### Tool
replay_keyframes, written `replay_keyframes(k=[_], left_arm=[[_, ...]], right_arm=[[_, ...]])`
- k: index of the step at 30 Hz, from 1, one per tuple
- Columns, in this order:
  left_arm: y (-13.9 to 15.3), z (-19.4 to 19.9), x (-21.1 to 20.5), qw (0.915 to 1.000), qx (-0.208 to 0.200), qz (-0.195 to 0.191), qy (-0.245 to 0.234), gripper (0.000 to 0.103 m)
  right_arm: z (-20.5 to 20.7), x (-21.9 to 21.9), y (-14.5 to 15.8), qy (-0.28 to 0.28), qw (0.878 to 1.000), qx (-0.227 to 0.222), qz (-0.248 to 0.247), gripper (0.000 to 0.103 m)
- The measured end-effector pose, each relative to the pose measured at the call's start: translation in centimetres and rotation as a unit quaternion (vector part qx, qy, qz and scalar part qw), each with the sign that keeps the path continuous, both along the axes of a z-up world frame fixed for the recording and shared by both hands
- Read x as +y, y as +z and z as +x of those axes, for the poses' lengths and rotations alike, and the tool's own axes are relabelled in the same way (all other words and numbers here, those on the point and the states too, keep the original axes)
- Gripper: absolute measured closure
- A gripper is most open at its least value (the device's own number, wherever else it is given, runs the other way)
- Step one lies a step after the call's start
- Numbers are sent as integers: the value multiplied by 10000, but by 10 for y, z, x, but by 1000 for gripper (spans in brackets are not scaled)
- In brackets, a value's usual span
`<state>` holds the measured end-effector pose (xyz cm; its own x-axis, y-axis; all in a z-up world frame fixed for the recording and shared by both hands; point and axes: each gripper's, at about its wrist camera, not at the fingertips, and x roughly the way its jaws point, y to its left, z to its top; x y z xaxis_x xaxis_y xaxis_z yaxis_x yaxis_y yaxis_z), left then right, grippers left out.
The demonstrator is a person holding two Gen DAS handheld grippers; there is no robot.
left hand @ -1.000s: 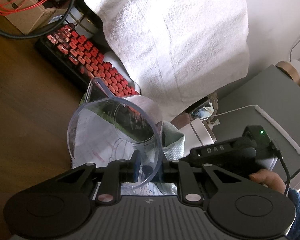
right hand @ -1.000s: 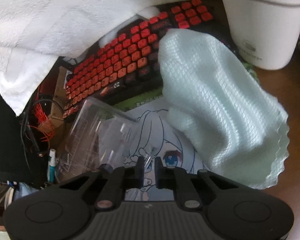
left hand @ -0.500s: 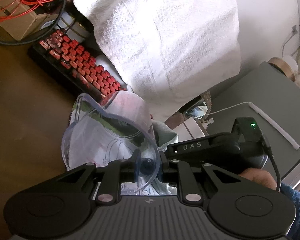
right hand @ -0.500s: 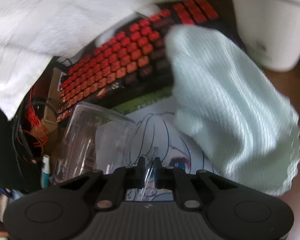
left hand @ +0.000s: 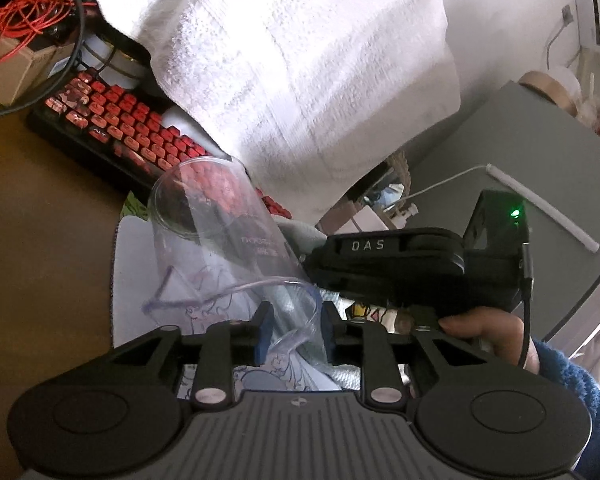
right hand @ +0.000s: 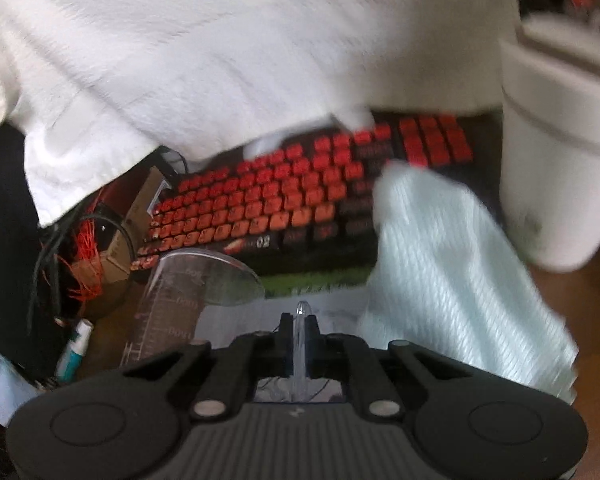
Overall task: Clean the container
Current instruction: 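Open the right gripper and drop the cloth onto the desk, then lower the clear jug upside down onto the desk with the left gripper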
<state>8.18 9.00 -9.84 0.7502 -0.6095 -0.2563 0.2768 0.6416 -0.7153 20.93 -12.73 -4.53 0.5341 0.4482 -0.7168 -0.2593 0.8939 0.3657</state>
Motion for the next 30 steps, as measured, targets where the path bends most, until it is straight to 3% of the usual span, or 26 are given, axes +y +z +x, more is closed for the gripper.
replay_keyframes(k=[10, 12, 15, 20, 26, 30], left_arm=[[-4, -22, 4, 9988, 241, 372, -188, 77], [-2, -31, 10, 9987, 250, 395, -186, 71], [5, -39, 21, 9990, 243, 371, -78, 70], [18, -35, 50, 9995, 154, 102, 256, 59], [8, 17, 64, 9968, 646, -401, 232, 59], [0, 37, 59, 9948, 752, -679, 109, 52]], right_arm=[[-25, 2, 14, 343, 9852, -1540, -671, 100], [-30, -1, 12, 358, 9832, -1651, -686, 100], [-31, -4, 10, 347, 9834, -1670, -616, 100], [-35, -7, 8, 395, 9791, -1894, -624, 99], [-54, -12, 4, 512, 9675, -2384, -673, 99], [-64, -20, 1, 540, 9641, -2524, -621, 99]])
